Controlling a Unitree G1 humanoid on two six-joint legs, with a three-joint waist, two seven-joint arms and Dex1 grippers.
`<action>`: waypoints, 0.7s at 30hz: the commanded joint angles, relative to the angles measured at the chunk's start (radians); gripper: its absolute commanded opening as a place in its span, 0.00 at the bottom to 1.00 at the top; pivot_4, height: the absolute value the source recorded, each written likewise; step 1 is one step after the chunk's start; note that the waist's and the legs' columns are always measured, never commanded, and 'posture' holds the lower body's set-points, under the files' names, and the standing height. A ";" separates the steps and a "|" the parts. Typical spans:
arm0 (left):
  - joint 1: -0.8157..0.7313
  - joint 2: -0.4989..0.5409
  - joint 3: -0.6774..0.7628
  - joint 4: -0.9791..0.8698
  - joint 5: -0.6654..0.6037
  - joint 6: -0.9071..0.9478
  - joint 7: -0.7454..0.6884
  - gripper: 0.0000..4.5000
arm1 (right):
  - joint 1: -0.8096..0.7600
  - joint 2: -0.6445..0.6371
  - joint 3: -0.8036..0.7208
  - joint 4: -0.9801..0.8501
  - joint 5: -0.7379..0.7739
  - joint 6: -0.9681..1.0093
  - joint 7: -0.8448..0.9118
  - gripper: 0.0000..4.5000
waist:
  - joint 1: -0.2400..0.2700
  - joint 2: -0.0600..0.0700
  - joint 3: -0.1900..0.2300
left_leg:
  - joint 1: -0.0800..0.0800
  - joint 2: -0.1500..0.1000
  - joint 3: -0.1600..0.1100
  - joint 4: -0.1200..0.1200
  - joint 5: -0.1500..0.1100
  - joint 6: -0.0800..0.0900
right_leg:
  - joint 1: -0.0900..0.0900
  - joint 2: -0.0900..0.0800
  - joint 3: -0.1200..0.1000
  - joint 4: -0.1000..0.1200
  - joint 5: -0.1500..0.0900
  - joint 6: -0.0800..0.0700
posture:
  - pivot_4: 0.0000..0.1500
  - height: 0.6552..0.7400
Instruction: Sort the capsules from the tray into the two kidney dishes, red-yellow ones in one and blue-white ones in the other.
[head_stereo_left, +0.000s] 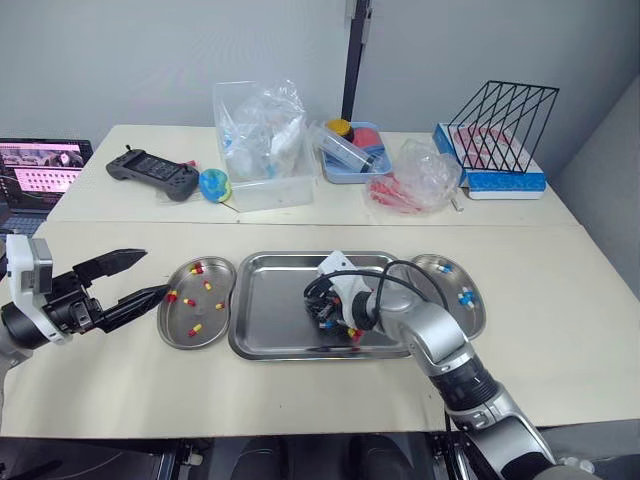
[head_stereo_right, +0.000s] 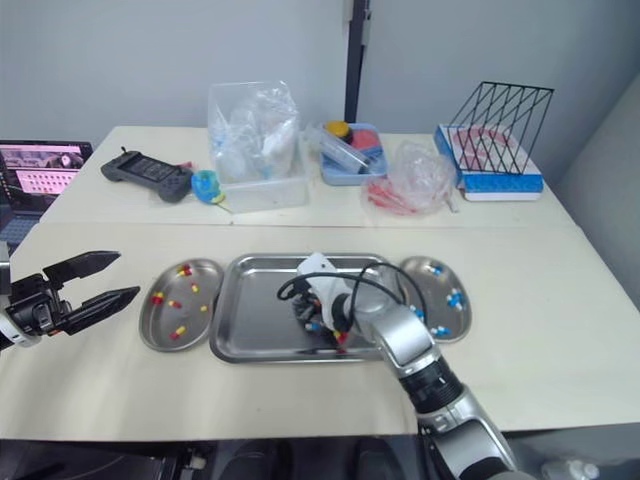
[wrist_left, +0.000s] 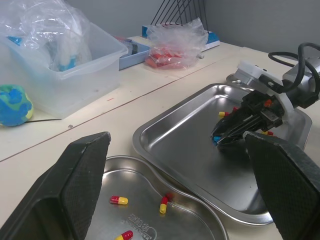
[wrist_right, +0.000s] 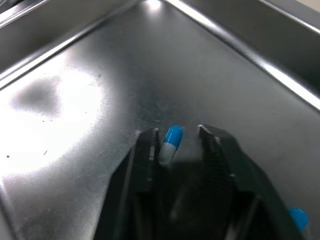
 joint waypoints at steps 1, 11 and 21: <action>-0.011 0.018 0.008 -0.005 -0.001 -0.016 -0.008 1.00 | 0.011 0.001 0.003 -0.016 -0.005 0.015 0.003 0.01 | -0.001 0.000 0.000 | 0.000 0.000 0.000 0.000 0.000 0.000 | 0.000 0.000 0.000 0.000 0.000 0.000 | 1.00 1.00; -0.013 0.022 0.004 0.016 0.011 -0.029 -0.023 1.00 | -0.068 0.016 -0.129 -0.052 0.095 0.017 0.074 0.01 | 0.000 0.000 0.000 | -0.001 0.000 0.000 0.000 0.000 0.000 | 0.000 0.000 0.000 0.000 0.000 0.000 | 1.00 1.00; -0.055 0.019 -0.026 0.066 0.028 -0.047 -0.040 1.00 | -0.130 -0.289 -0.386 -0.040 0.215 0.033 0.237 0.01 | 0.006 0.001 0.000 | -0.002 -0.001 -0.002 -0.001 0.000 0.000 | 0.000 -0.002 -0.002 -0.002 0.000 0.000 | 1.00 1.00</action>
